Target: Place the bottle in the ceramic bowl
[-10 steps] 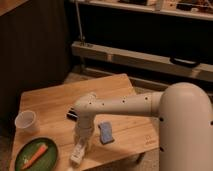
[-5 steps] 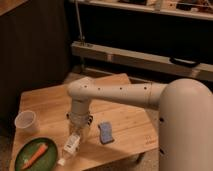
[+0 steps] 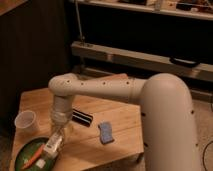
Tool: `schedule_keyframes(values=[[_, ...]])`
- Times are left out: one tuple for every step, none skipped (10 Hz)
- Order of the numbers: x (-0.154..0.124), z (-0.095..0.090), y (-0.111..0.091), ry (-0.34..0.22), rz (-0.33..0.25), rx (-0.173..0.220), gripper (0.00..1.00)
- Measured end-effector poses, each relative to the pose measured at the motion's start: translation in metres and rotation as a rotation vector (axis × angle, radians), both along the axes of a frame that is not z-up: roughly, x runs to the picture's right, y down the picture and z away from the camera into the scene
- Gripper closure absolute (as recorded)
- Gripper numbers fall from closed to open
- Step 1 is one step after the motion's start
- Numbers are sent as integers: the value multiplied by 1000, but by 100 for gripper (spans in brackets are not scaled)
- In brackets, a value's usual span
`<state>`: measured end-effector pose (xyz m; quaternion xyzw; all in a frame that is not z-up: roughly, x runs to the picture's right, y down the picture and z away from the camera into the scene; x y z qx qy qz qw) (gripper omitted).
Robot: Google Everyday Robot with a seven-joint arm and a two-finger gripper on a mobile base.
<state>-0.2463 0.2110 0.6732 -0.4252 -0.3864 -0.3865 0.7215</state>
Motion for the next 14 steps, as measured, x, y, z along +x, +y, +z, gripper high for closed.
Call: schedule_keyframes(values=[[-15,4,-3,-4,1,-8,100],[-24,7,-2,0,-4,-6,99],[-29,8,1,5,-9,-2,96],[-30,11,5,12,-6,1,87],[-28,15,10,20,-4,3,78],[-28,15,16,22,-4,8,67],[-30,10,21,17,-11,18,57],[-35,4,26,7,-22,28,45],[-38,0,29,-3,-33,34,36],[-42,-4,30,-13,-42,40,27],[-50,-10,35,-26,-62,43,21],[-56,-12,39,-39,-75,37,20],[-57,-10,41,-49,-83,27,20],[-58,-7,43,-83,-93,1,20]])
